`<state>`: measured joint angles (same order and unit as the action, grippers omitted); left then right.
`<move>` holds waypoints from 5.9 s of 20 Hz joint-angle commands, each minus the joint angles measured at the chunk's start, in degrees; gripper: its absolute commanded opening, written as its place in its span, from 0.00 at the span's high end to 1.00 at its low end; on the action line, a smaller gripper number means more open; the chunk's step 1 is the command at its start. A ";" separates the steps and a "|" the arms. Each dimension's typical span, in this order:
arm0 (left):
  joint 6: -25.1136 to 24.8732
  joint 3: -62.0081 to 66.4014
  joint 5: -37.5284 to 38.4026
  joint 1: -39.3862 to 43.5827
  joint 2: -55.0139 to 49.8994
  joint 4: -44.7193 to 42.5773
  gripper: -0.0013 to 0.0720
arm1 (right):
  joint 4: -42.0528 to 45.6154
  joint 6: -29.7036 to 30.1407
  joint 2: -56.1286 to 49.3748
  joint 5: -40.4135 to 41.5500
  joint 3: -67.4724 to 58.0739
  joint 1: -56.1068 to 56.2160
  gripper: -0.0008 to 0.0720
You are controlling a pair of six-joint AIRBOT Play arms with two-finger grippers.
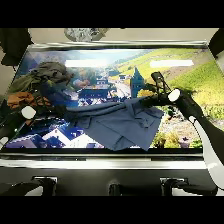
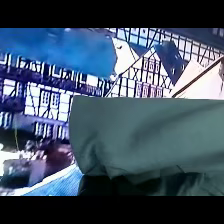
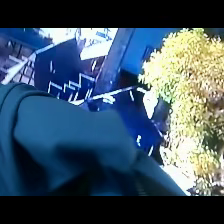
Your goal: Fold the shirts.
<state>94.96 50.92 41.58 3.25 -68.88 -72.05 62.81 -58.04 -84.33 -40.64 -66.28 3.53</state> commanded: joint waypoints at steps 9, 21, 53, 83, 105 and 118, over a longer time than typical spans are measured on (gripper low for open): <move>-8.20 4.11 7.21 -0.07 -3.50 -0.22 0.94 | 1.07 7.85 4.76 -53.00 0.15 -31.63 0.21; -8.17 4.11 9.68 0.04 -3.50 -0.20 0.94 | -13.25 4.79 9.51 -22.23 32.13 -13.05 0.08; -0.85 62.05 14.45 -0.07 22.21 -13.62 0.95 | 24.04 2.71 39.15 -32.94 -43.98 -9.40 0.94; -3.67 37.44 43.06 -9.46 -23.52 -9.35 0.19 | 19.82 3.41 -13.53 -51.74 -26.10 -13.00 0.27; -16.52 3.72 25.35 -19.10 -16.26 3.72 0.94 | -2.62 4.17 8.37 -29.59 23.41 -14.69 0.12; -16.55 3.74 26.29 -19.10 -15.91 3.74 0.94 | -12.57 -4.70 7.61 -12.98 29.40 -14.69 0.39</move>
<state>78.41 54.70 67.16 -15.79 -84.84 -68.14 48.97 -58.70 -76.64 -61.19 -37.19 -11.20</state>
